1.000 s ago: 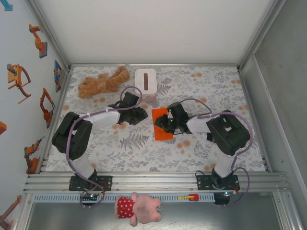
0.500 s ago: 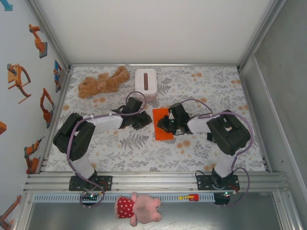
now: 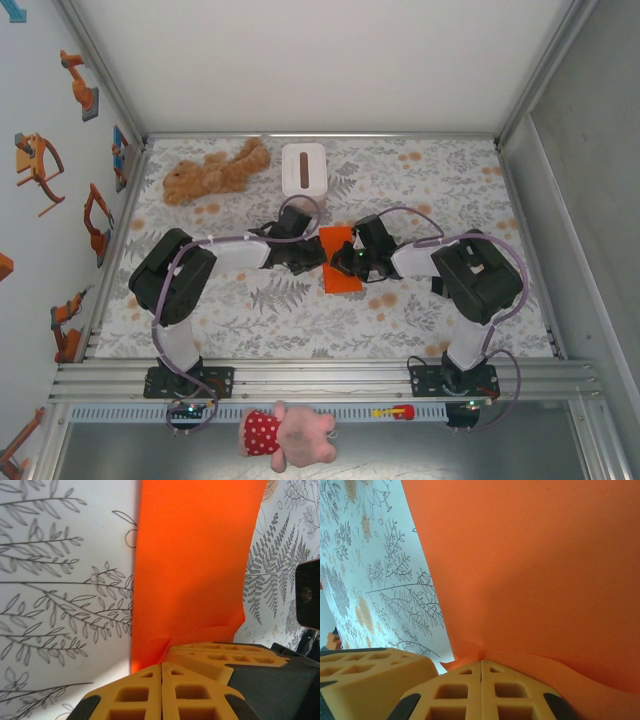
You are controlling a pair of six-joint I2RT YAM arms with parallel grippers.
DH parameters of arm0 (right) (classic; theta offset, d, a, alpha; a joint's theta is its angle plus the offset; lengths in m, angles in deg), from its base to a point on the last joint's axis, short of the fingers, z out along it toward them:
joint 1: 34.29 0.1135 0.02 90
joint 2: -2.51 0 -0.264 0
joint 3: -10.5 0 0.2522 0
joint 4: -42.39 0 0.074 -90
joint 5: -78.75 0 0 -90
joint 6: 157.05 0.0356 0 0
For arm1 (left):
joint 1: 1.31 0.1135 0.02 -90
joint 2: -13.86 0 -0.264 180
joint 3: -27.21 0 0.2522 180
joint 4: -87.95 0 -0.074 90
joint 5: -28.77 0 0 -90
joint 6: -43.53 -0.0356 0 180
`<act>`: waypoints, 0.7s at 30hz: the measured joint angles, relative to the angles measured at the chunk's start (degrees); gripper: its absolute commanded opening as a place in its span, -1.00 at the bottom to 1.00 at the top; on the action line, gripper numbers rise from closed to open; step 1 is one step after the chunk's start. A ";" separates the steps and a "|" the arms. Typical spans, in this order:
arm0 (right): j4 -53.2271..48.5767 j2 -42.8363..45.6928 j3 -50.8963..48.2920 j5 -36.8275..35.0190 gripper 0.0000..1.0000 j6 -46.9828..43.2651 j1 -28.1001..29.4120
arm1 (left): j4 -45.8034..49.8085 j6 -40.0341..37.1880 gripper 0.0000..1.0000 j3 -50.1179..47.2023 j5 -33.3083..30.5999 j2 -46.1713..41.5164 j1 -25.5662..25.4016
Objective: Fold a paper plane with a square sheet of paper (pick it up from the middle)
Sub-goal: Fold the triangle a second time at the center of the table.
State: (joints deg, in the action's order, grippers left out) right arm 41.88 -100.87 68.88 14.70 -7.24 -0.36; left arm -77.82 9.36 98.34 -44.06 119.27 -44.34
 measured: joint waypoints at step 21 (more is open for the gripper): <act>0.00 0.00 0.02 0.11 -1.00 0.00 -0.04 | 4.04 -0.74 -0.89 3.02 -1.31 3.30 -0.02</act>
State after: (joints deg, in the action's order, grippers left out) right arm 41.88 -100.87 68.90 14.81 -7.24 -0.40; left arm -73.78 8.62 101.35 -45.37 122.57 -44.36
